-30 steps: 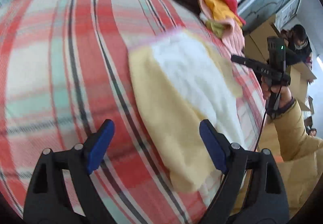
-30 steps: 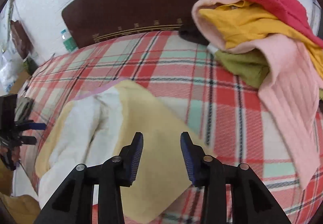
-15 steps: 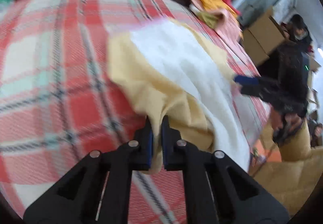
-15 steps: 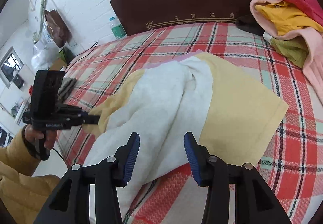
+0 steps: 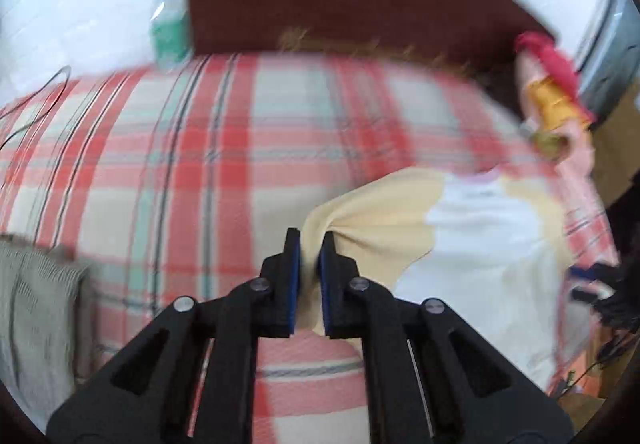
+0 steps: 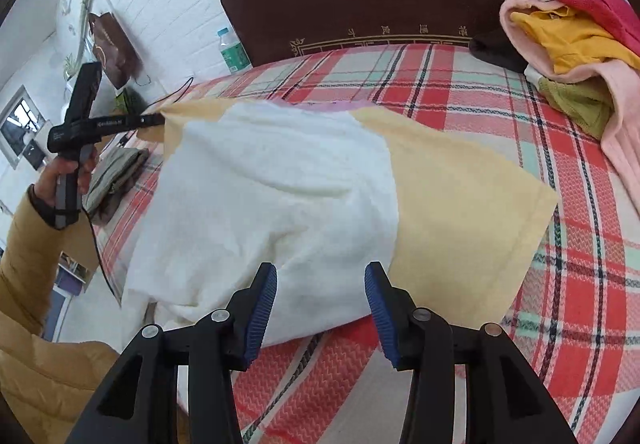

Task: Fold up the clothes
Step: 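Grasp the T-shirt hem with the left gripper and pull it straight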

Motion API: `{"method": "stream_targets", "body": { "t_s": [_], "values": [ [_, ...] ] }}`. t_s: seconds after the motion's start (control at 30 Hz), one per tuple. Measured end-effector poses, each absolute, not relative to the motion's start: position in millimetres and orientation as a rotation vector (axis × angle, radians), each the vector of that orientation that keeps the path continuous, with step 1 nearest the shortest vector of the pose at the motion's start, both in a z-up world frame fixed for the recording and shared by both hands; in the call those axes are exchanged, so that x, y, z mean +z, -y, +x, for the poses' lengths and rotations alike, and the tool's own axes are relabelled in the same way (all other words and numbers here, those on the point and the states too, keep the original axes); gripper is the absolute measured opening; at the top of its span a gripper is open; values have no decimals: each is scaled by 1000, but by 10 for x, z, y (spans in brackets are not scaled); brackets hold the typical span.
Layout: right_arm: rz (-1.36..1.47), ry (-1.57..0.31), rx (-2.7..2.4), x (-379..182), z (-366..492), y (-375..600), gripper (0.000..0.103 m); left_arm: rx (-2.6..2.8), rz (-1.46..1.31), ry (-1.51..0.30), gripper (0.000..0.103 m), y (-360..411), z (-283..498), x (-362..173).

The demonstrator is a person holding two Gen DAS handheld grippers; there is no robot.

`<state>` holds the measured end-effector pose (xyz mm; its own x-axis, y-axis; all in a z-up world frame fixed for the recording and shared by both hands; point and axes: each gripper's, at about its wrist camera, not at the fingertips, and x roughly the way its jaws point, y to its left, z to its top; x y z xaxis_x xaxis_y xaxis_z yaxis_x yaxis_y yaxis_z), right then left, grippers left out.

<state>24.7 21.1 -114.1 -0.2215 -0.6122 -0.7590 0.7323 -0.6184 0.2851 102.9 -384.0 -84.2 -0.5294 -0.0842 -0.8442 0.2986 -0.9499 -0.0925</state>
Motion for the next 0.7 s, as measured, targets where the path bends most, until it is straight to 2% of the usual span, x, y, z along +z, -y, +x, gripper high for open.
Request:
{"method": "stream_targets", "body": {
  "t_s": [0.07, 0.13, 0.2, 0.23, 0.27, 0.3, 0.37, 0.43, 0.6, 0.7],
  "values": [
    [1108, -194, -1965, -1111, 122, -169, 48, -2497, 1433, -314, 14, 3915, 1030, -1023],
    [1096, -231, -1990, -1081, -32, -104, 53, -2541, 1420, -335, 28, 3955, 1087, -1052],
    [1086, -271, -2002, -1067, -209, -8, 63, -2696, 1316, -419, 59, 3937, 1140, -873],
    [1081, -293, -2004, -1064, -305, 50, 63, -2772, 1247, -404, 67, 3873, 1141, -765],
    [1076, -314, -2007, -1064, -400, 111, 63, -2826, 1196, -356, 81, 3802, 1142, -685],
    [1069, -339, -2012, -1072, -493, 187, 63, -2881, 1139, -274, 87, 3708, 1094, -566],
    [1072, -369, -2002, -1109, -688, 352, 63, -2952, 1144, -169, 88, 3577, 926, -487],
    [1089, -387, -1968, -1176, -866, 512, 63, -2998, 1270, -81, 88, 3443, 643, -560],
    [1131, -491, -1877, -1368, -1102, 866, 63, -2906, 1648, 153, 88, 3299, 55, -1186],
    [1146, -531, -1817, -1473, -1139, 984, 63, -2826, 1789, 178, 85, 3338, -104, -1493]
  ]
}}
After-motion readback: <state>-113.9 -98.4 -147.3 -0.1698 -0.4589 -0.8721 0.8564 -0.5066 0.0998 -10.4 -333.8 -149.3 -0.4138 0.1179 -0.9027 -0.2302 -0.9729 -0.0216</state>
